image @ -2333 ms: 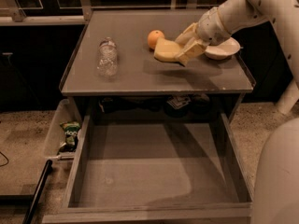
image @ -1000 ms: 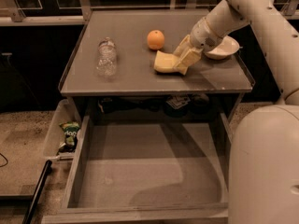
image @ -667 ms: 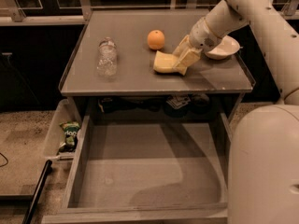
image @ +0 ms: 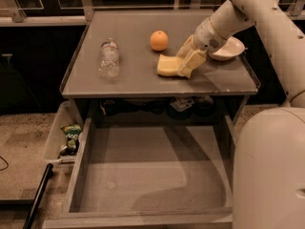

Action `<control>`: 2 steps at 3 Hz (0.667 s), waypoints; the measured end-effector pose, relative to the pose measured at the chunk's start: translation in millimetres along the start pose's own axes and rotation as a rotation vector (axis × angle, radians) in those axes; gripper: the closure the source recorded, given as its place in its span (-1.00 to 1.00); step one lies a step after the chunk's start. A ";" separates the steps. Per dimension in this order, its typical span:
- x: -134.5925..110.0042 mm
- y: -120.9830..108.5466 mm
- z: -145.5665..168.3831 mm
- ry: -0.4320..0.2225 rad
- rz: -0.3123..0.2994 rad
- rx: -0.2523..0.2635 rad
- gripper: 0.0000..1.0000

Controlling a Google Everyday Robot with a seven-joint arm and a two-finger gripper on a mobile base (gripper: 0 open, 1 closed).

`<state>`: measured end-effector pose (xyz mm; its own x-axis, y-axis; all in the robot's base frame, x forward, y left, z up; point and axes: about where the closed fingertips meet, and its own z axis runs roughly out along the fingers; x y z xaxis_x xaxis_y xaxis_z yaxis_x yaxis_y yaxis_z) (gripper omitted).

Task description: Pick sponge from top drawer and place on counter

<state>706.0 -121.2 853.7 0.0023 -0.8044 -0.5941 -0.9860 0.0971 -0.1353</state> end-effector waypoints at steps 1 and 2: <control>0.0 0.0 0.0 0.000 0.000 0.000 -1.00; 0.0 0.0 0.0 0.000 0.000 0.000 -1.00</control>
Offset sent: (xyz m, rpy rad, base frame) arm 0.0000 0.0000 0.0000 0.0000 0.0000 0.0000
